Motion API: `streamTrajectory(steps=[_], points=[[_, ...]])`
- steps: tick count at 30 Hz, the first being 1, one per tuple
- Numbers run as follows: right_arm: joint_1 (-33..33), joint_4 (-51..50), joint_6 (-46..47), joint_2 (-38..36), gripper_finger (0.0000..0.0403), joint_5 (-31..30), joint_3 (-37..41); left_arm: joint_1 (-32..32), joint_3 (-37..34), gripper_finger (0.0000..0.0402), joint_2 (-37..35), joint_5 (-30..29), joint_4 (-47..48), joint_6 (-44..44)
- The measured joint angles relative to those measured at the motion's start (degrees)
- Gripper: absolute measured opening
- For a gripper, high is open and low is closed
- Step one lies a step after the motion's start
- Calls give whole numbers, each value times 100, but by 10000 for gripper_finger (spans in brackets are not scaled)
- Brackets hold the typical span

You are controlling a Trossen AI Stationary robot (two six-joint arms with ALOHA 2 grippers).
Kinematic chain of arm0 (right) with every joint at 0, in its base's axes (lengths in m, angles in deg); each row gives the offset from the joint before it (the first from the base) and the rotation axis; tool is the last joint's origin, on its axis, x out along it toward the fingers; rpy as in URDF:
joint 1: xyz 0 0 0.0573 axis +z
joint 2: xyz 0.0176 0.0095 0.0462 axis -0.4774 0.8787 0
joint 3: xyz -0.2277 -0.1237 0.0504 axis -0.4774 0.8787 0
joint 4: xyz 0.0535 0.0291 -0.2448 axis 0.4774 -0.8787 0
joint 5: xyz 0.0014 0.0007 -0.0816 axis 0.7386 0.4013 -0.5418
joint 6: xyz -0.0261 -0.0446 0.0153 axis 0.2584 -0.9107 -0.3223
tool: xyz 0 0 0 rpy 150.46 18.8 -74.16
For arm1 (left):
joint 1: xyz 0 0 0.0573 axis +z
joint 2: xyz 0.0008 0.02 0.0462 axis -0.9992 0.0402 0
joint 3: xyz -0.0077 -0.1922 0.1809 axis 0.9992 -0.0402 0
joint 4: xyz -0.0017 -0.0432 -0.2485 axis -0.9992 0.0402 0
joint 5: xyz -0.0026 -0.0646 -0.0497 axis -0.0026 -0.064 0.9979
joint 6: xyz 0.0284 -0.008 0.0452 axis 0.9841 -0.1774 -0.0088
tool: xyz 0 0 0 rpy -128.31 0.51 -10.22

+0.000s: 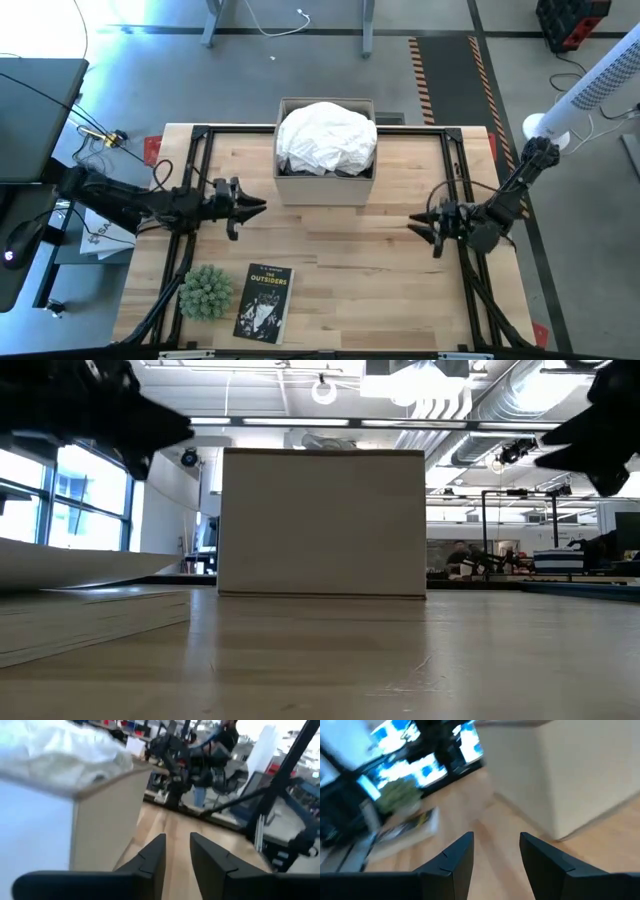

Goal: Sort clothes
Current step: Move the laundry organizer to the upper left of the table

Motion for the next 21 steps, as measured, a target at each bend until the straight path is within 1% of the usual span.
streamTrajectory(steps=[3,5,6,7,9,13,15,16,18,21], points=[[-578,41,-6,-373,155,-101,280,631,-164,58,75,599,-75,163],[-1083,58,-8,-575,155,-10,445,1029,-218,36,67,954,-147,473],[-1350,83,-10,-656,155,131,529,1191,-262,25,35,1139,-204,646],[-1638,129,-63,-717,155,331,611,1329,-289,14,-5,1317,-228,809],[-2224,379,-206,-768,151,789,776,1535,-343,4,-170,1599,-294,993],[-3463,1554,-787,-692,141,1670,1141,1672,-538,4,-792,1910,-247,963],[-4154,2151,-1015,-603,137,2099,1303,1655,-668,1,-1193,1941,-45,891],[-4507,2274,-1036,-544,135,2336,1308,1642,-718,1,-1397,1938,106,840],[-5219,2408,-1033,-385,131,2931,1295,1586,-729,1,-1771,1922,498,723],[-6206,2788,-1016,-37,126,3915,1295,1392,-721,1,-2238,1925,635,670]])
